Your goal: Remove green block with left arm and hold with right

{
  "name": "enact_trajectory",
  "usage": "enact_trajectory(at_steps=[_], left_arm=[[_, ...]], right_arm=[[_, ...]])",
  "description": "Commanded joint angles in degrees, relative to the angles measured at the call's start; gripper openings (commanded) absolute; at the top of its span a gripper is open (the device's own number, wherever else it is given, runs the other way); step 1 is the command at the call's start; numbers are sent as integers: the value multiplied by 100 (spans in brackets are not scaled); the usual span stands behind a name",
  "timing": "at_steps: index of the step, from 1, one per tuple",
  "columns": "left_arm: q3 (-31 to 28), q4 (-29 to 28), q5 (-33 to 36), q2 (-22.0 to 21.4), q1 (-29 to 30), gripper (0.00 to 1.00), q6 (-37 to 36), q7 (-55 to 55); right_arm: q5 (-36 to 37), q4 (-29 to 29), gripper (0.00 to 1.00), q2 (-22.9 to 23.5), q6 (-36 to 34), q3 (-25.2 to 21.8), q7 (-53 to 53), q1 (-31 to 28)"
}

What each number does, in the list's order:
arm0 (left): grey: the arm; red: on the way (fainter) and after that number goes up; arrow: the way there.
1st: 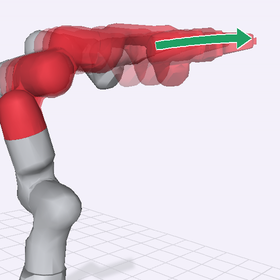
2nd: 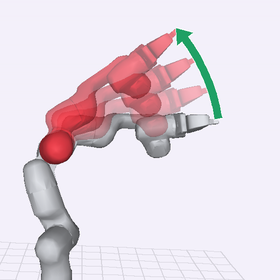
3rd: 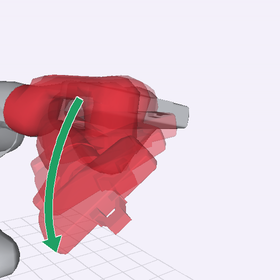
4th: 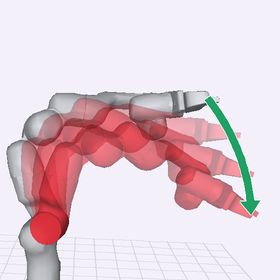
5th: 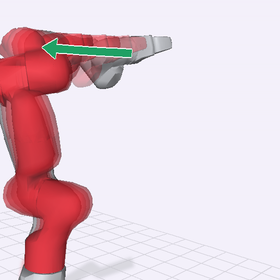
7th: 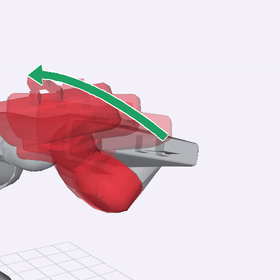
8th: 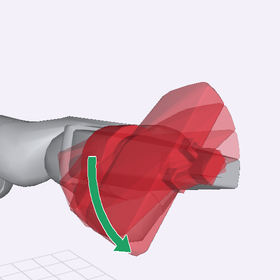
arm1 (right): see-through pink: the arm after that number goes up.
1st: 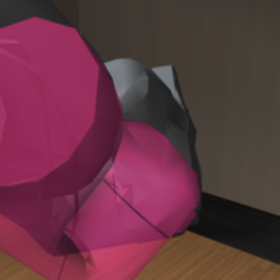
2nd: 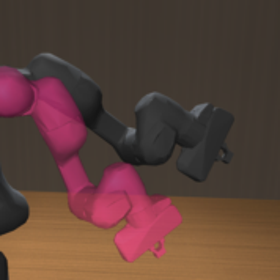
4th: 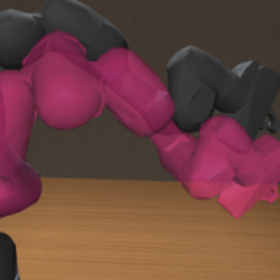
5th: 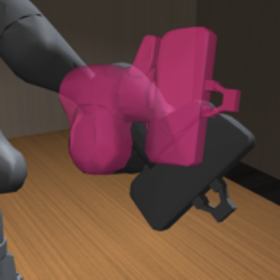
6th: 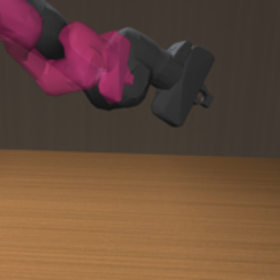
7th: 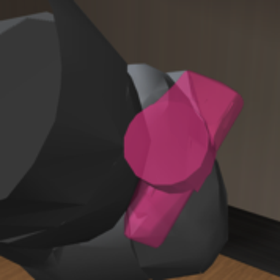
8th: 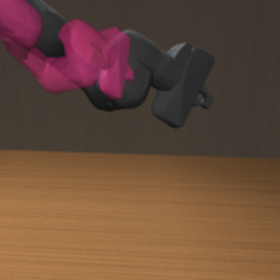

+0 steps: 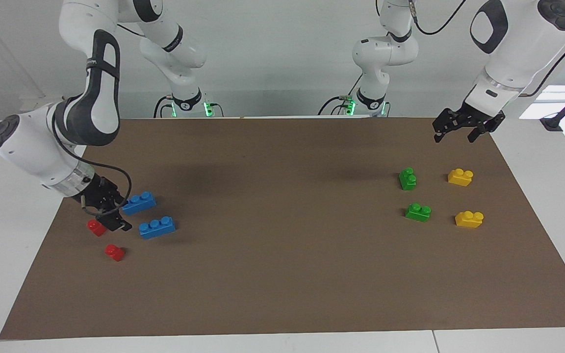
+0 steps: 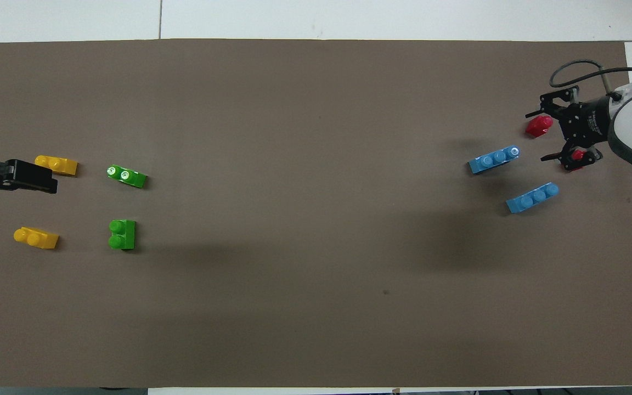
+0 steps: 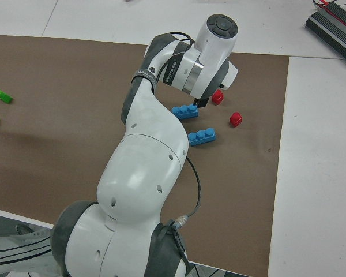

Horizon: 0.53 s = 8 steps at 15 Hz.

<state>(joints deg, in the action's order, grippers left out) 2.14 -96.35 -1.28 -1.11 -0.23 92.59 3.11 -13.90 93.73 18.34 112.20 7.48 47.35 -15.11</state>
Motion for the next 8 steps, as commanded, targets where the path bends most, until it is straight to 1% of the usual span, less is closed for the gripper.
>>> enact_trajectory(at_steps=[1,4,6,8], left_arm=[[-74,249,23,181,-250,100,-188,-21],[-179,406,-83,269,-302,100,-162,-21],[-240,503,-65,305,-303,100,-180,-21],[-276,495,-48,296,-303,100,-162,-21]], right_arm=[[361,-389,100,-251,-434,34,-637,165],[958,-434,100,-804,-698,34,-1822,402],[1065,-434,100,-1121,-970,34,-2412,517],[1126,-443,100,-1411,-1487,43,-2905,587]])
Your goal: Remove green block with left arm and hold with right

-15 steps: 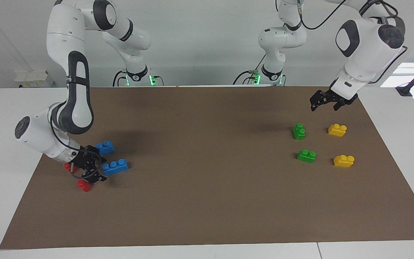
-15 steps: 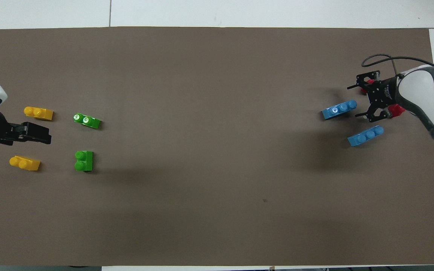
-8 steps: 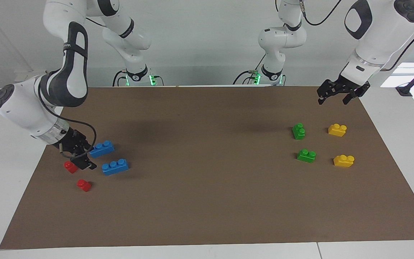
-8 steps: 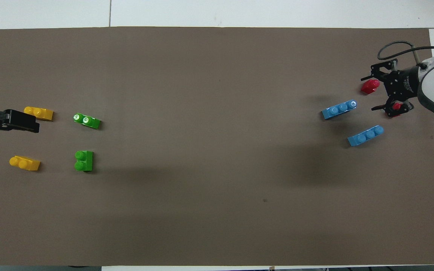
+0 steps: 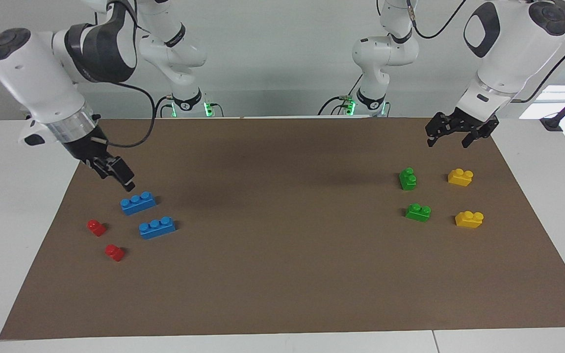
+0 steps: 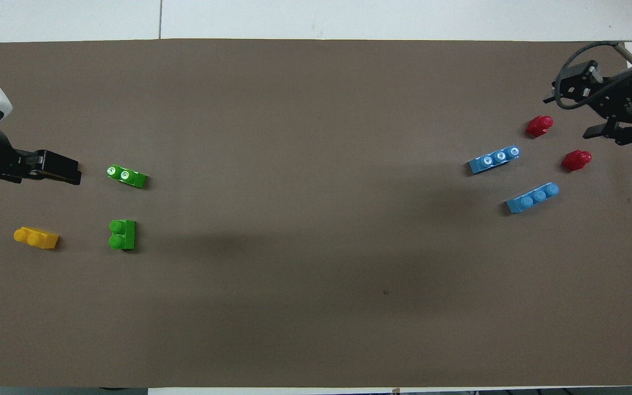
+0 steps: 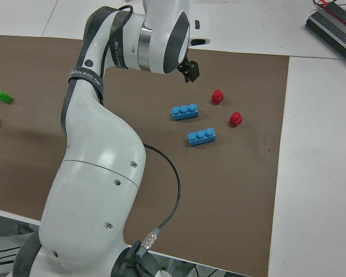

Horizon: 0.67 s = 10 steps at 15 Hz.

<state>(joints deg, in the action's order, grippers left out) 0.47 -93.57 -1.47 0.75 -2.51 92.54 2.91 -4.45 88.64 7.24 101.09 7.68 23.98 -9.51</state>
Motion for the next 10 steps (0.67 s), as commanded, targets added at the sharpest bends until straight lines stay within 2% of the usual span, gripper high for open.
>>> enact_trajectory(at_steps=[1,4,10], left_arm=[[-108,217,-29,101,-74,100,-166,-1],[-117,252,-20,118,-83,100,-219,-1],[-108,243,121,109,-74,100,-184,-1]], right_arm=[[216,65,100,-450,-605,23,-901,54],[242,74,100,-715,-1256,23,-1886,80],[638,277,100,-838,-1275,23,-2117,115]])
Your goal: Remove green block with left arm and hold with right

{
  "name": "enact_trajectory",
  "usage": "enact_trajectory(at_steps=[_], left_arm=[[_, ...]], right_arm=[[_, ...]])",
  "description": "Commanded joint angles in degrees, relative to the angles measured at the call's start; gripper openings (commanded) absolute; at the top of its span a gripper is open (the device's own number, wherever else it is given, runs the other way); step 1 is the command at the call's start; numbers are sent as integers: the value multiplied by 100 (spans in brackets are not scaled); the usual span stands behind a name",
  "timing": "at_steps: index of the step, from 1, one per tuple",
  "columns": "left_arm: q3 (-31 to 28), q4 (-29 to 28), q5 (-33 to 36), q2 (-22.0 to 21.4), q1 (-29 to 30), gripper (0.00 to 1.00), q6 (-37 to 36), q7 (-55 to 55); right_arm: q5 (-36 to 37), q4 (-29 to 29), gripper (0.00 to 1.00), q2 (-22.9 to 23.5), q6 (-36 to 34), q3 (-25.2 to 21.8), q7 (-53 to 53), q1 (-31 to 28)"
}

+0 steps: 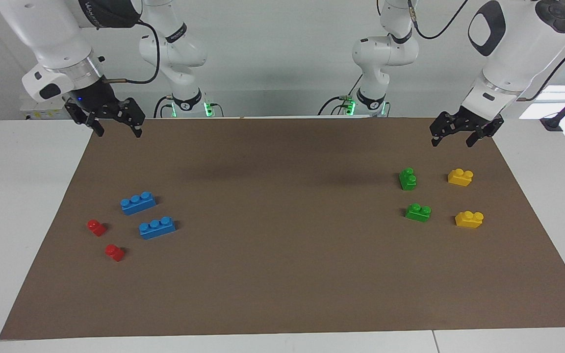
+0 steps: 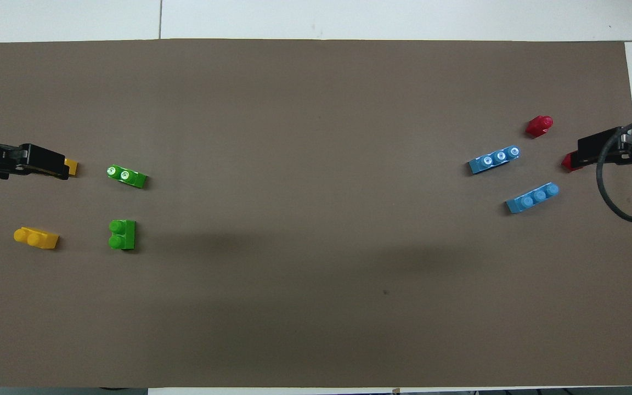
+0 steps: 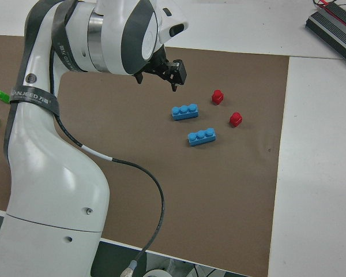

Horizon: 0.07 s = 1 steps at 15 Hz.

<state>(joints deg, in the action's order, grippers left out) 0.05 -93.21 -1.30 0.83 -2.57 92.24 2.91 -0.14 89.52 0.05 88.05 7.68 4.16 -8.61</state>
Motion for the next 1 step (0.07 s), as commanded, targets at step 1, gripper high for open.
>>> enact_trajectory(at_steps=[1], left_arm=[[-67,198,95,84,-68,100,-171,-10]], right_arm=[[207,189,100,-119,37,23,-109,26]])
